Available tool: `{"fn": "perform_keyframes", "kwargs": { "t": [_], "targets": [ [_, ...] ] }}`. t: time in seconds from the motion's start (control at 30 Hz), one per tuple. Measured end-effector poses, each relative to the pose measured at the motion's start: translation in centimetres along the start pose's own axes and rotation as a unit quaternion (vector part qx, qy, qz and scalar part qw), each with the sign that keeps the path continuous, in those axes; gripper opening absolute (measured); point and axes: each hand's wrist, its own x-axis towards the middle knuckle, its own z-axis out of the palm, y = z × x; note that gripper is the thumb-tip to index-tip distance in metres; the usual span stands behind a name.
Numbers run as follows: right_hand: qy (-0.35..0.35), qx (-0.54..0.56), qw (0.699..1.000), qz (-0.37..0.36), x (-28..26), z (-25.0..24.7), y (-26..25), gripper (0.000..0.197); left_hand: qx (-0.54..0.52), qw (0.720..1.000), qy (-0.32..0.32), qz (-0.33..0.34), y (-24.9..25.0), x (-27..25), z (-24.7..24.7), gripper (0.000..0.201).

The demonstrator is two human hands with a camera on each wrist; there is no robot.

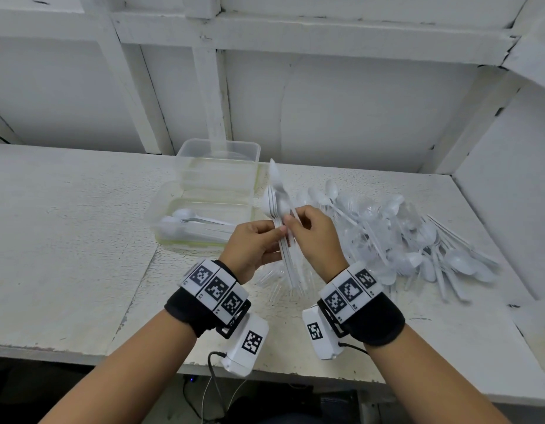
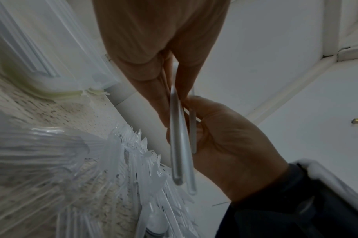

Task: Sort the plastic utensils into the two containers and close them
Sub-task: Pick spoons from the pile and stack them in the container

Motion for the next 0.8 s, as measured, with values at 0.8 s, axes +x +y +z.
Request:
{"fn": "perform_keyframes", "kwargs": {
  "t": [0.8],
  "targets": [
    [-0.044,-0.042,0.998,-0.021,-1.0,0.1,1.2,0.024,-0.063,0.998,0.029,-0.011,0.3,0.2,-1.1,0.011]
  ]
}}
